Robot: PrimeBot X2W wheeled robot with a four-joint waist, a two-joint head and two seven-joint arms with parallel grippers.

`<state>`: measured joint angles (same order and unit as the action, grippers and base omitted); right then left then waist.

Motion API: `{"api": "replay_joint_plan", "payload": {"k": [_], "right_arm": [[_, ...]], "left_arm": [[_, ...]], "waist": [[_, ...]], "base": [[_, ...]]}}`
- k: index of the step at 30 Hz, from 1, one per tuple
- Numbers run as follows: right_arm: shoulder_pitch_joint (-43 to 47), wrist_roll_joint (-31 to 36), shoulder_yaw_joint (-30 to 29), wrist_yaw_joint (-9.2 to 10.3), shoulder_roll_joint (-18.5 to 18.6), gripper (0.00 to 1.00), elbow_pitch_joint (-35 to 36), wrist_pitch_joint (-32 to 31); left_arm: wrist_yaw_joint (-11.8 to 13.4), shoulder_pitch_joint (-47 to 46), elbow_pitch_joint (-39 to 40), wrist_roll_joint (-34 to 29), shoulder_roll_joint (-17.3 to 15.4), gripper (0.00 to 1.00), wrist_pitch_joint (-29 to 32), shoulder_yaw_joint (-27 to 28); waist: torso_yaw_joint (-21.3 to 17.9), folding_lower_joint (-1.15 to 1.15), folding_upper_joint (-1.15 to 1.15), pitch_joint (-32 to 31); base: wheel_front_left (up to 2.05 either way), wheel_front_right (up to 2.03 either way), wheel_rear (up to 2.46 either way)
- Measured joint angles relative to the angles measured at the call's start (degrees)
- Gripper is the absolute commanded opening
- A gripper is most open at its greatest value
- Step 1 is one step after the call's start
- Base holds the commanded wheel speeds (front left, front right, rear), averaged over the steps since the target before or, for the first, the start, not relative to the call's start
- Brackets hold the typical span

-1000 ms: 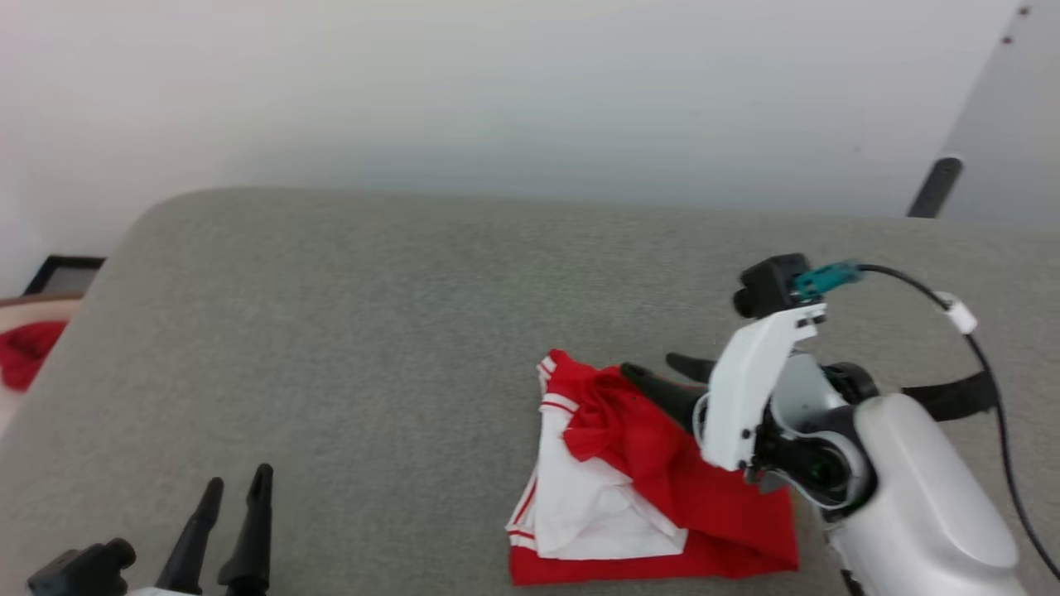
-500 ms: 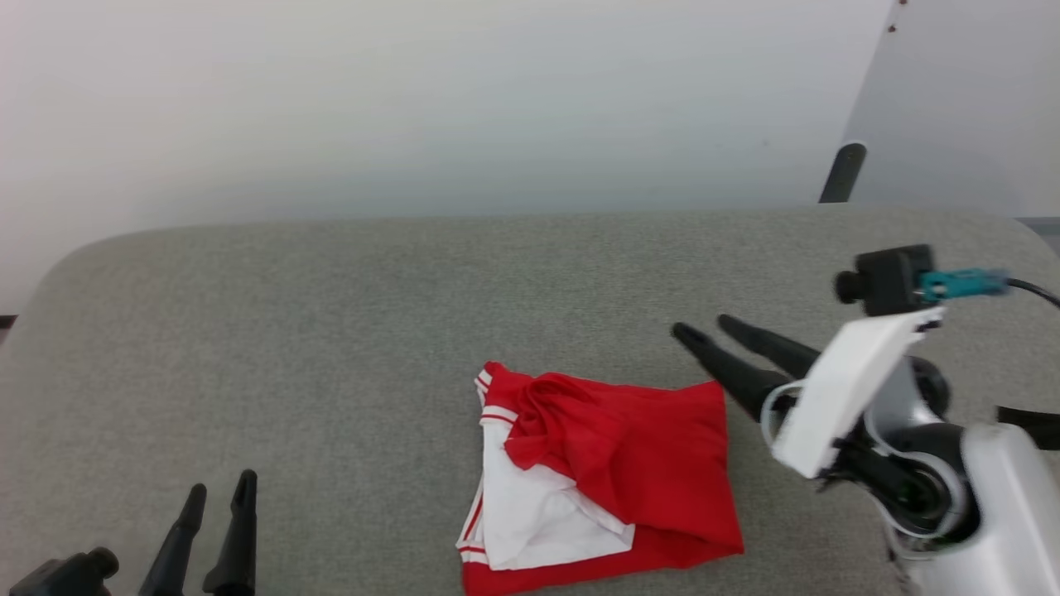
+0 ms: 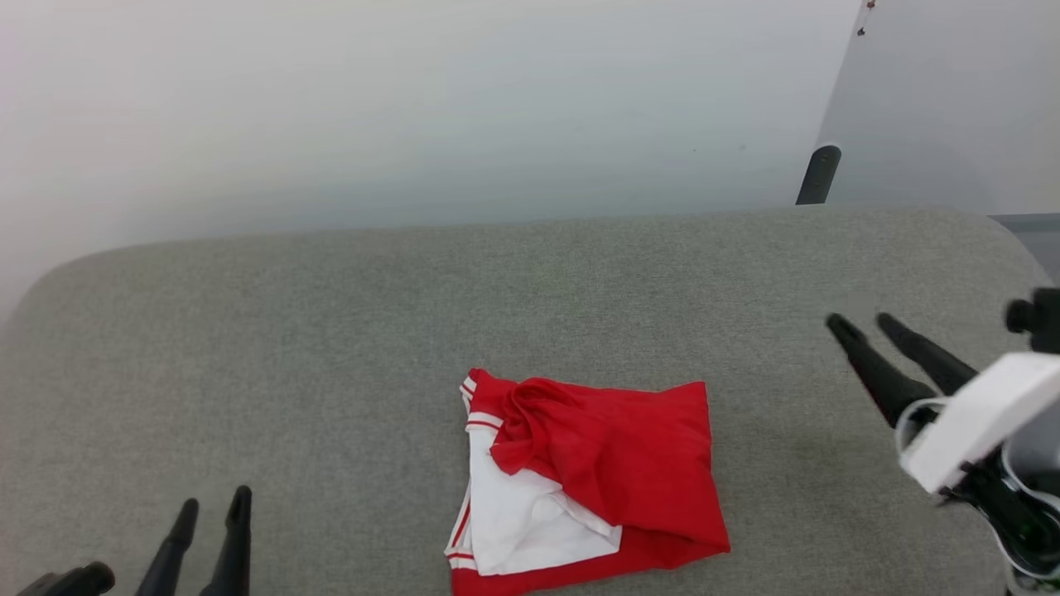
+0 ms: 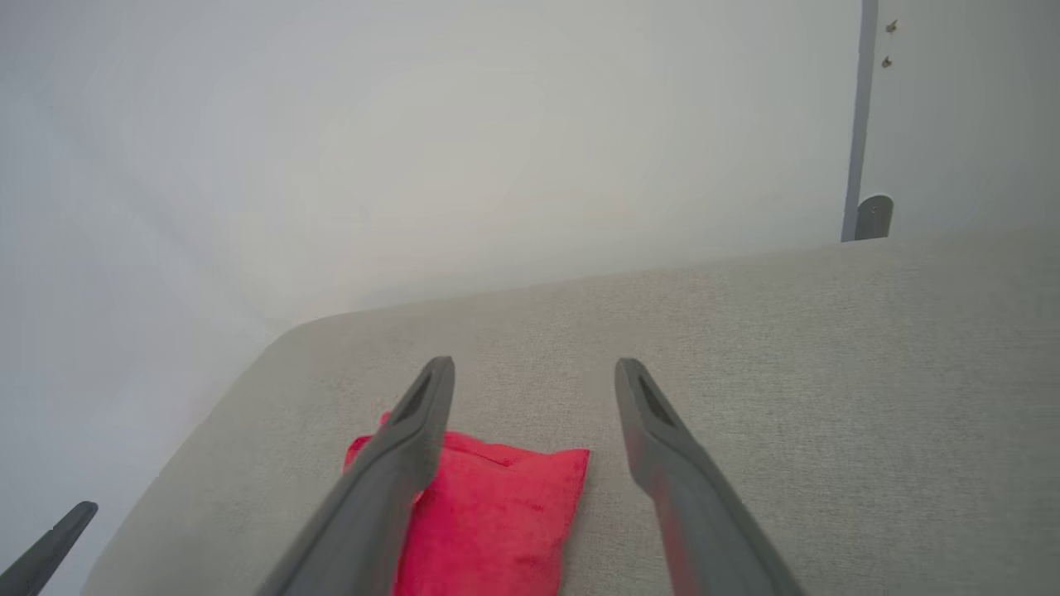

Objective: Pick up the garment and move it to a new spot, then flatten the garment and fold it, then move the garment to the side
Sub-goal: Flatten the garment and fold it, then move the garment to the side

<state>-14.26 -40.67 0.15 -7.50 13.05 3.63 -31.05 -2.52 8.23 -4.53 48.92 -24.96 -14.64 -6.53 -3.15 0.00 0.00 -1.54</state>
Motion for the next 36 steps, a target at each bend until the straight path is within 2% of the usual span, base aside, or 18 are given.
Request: {"api": "replay_joint_plan", "payload": {"k": [7,13,28,36], "right_arm": [[4.1,1.5,0.2,0.00,4.8,1.00,-1.1,8.7],[7.4,2.4,0.1,0.00,7.1,1.00,-3.0,15.0],[14.2,5.3,-2.7,0.00,7.5,1.00,-5.8,23.3],[15.9,5.5,-3.3,0.00,7.2,1.00,-6.2,24.3]], "left_arm": [[0.0,1.4,0.9,-3.4,0.3,1.00,-0.3,2.6],[-0.5,2.5,2.0,-6.8,1.8,1.00,-0.5,5.7],[-3.4,3.6,2.2,-14.1,6.2,1.00,-0.5,10.9],[-4.3,3.8,2.0,-15.3,7.1,1.00,-0.5,11.9]], "waist": [[-0.6,0.00,0.00,-0.5],[-1.1,0.00,0.00,-0.8],[-1.1,0.00,0.00,-1.3],[-0.6,0.00,0.00,-1.6]], "base": [[0.00,0.00,0.00],[0.00,0.00,0.00],[0.00,0.00,0.00],[0.00,0.00,0.00]]}}
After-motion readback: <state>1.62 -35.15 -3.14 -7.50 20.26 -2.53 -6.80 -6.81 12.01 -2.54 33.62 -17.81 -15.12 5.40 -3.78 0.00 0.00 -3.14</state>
